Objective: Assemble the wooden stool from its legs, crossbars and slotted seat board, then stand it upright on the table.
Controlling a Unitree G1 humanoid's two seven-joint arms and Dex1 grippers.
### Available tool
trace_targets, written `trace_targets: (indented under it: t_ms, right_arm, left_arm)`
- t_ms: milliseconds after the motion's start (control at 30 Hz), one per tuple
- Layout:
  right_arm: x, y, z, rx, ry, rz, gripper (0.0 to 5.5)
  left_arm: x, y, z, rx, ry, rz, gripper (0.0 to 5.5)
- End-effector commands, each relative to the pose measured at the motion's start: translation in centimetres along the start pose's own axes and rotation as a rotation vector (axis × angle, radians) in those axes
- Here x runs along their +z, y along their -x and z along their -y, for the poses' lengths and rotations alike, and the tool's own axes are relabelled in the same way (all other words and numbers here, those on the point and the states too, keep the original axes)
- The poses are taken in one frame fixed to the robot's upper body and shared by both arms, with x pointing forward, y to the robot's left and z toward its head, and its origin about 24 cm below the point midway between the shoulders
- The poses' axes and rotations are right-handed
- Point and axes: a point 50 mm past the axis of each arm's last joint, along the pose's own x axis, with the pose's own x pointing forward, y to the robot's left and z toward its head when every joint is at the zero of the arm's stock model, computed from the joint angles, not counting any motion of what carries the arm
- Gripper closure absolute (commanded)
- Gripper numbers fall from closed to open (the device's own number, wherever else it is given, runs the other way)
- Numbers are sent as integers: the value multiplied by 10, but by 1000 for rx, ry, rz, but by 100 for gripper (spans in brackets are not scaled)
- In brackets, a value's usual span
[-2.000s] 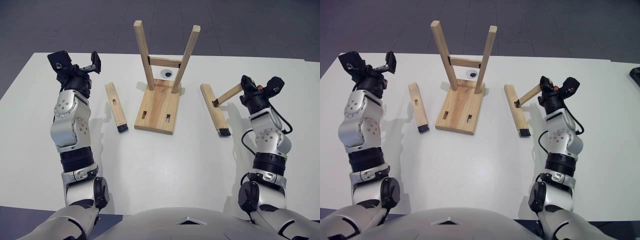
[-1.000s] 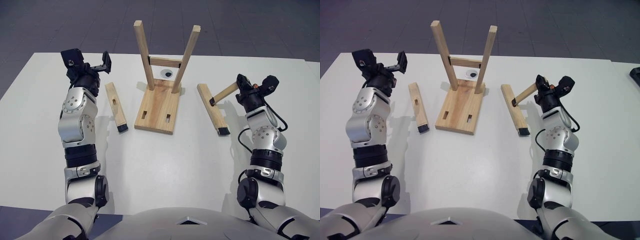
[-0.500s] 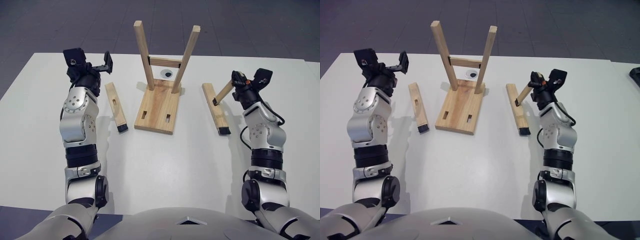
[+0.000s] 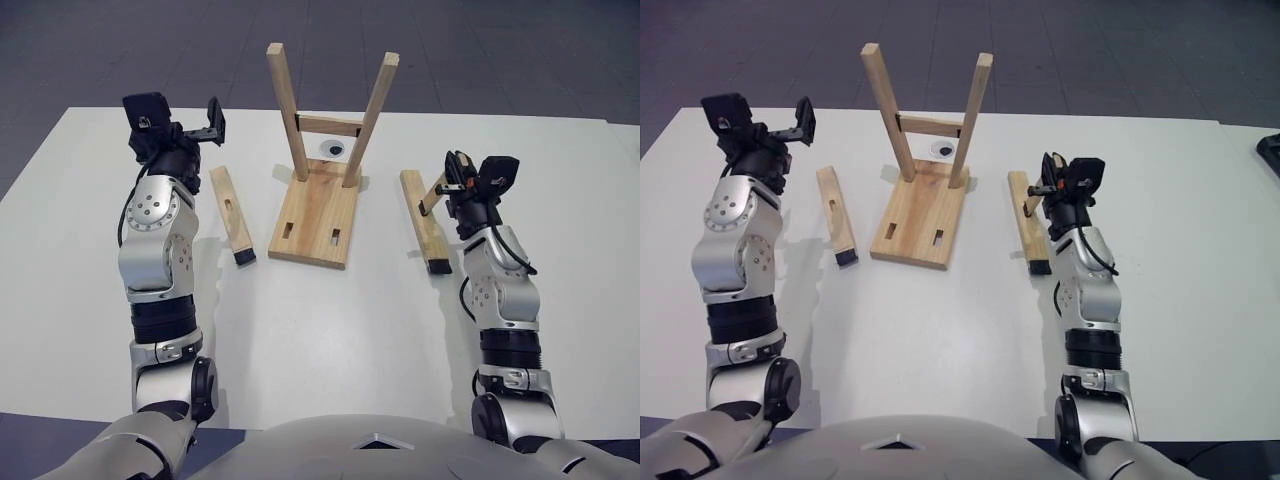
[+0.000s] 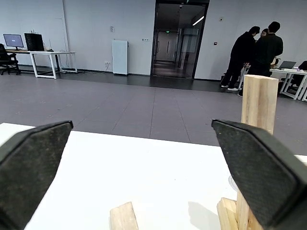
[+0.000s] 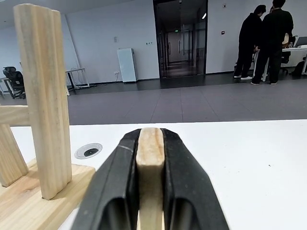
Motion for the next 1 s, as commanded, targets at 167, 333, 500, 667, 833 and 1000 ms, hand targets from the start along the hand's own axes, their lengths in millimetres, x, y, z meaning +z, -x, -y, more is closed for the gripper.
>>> trace_targets:
  t_ms: [167, 333, 500, 667, 833, 1000]
  right_arm:
    - [-138, 94, 12, 31, 142, -727, 509]
    - [-144, 90, 23, -46, 116, -747, 509]
    - [-121, 66, 22, -31, 92, -638, 509]
    - [-103, 58, 29, -55, 89, -518, 509]
    - [-81, 40, 29, -44, 73, -404, 448]
    - [-55, 22, 25, -24, 80, -302, 357]
  left_arm:
    - [0, 11, 4, 32, -8, -6, 10]
    - [5, 7, 8, 23, -1, 8, 10]
    - [16, 3, 11, 19, 8, 39, 10]
    - [27, 0, 10, 19, 33, 73, 10]
    - [26, -2, 8, 20, 31, 62, 10]
    - [23, -4, 8, 20, 31, 53, 10]
